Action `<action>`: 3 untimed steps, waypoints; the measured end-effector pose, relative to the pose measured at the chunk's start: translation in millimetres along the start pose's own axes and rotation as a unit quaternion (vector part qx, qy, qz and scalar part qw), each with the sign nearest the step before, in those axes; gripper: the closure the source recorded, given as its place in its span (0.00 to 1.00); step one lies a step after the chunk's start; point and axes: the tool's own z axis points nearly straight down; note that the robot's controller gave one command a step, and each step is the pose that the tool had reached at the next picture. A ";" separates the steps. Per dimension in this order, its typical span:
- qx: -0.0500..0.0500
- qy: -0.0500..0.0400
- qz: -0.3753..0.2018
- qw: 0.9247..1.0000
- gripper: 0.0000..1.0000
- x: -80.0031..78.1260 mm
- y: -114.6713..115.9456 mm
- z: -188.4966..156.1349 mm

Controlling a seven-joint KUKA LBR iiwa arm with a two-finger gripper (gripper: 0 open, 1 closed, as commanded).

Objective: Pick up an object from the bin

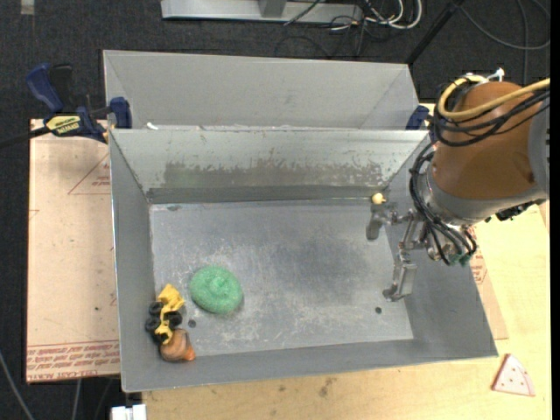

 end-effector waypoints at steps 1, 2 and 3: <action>0.000 -0.004 -0.001 1.000 0.00 -1.6 0.3 -4.2; 0.002 -0.009 -0.024 1.000 0.00 -18.4 30.2 37.2; 0.000 -0.003 -0.120 0.993 0.00 -21.0 57.2 76.3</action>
Offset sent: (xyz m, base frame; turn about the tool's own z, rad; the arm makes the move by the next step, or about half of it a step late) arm 0.0251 0.0533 -0.0708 -0.0804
